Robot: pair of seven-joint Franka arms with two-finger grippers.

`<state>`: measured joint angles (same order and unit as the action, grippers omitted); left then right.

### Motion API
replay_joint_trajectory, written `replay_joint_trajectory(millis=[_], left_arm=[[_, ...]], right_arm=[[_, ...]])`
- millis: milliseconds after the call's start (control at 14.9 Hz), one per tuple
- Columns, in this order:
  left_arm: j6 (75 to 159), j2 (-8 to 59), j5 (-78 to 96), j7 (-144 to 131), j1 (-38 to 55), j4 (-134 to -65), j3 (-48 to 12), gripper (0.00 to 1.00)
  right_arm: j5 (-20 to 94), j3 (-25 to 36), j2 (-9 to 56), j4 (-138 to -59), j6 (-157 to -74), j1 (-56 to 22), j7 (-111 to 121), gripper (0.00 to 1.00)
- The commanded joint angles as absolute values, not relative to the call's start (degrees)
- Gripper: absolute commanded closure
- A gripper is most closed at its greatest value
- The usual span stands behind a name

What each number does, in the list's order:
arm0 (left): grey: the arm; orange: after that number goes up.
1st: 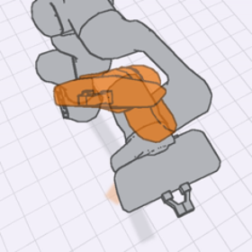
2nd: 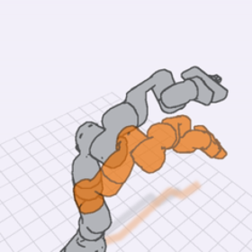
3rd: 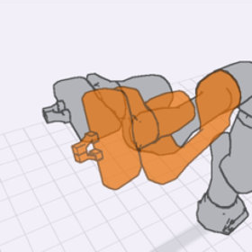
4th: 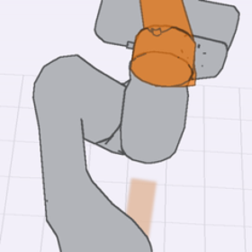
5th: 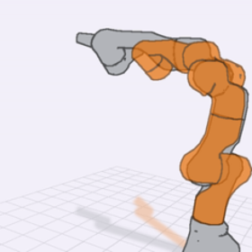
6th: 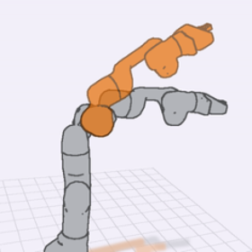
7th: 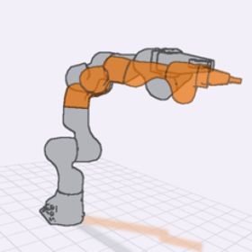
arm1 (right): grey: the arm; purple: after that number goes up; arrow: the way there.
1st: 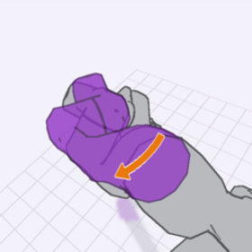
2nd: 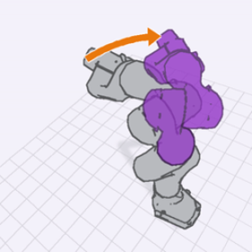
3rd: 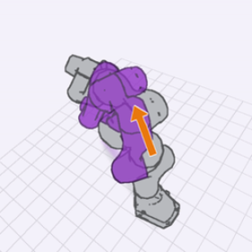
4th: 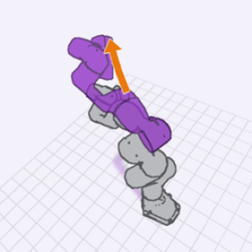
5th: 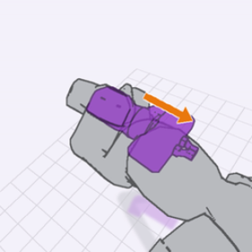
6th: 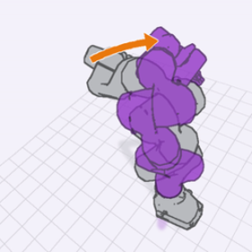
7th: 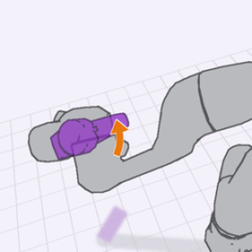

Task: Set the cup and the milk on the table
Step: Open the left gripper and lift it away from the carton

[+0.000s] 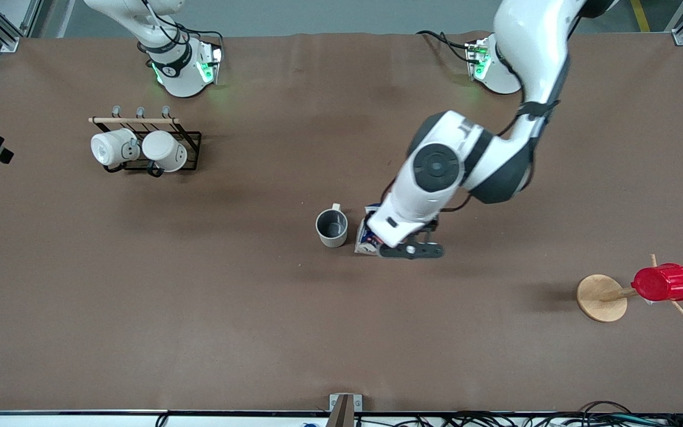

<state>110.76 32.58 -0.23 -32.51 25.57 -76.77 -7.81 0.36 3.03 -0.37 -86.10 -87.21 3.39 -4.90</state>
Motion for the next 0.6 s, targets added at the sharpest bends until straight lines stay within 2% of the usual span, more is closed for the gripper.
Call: replay_joint_trajectory(millis=[0,537], left_arm=[[110.2,24.5,-1.0,-30.1,21.3,-83.5,-8.1,0.00],[110.2,7.1,-0.4,-16.5,10.0,-99.3,-8.3,0.00]], right_arm=[[0.9,2.3,0.1,-84.5,-86.8,4.0,-4.7,0.00],[0.8,3.3,-0.1,-84.6,-86.6,2.7,-2.4,0.00]])
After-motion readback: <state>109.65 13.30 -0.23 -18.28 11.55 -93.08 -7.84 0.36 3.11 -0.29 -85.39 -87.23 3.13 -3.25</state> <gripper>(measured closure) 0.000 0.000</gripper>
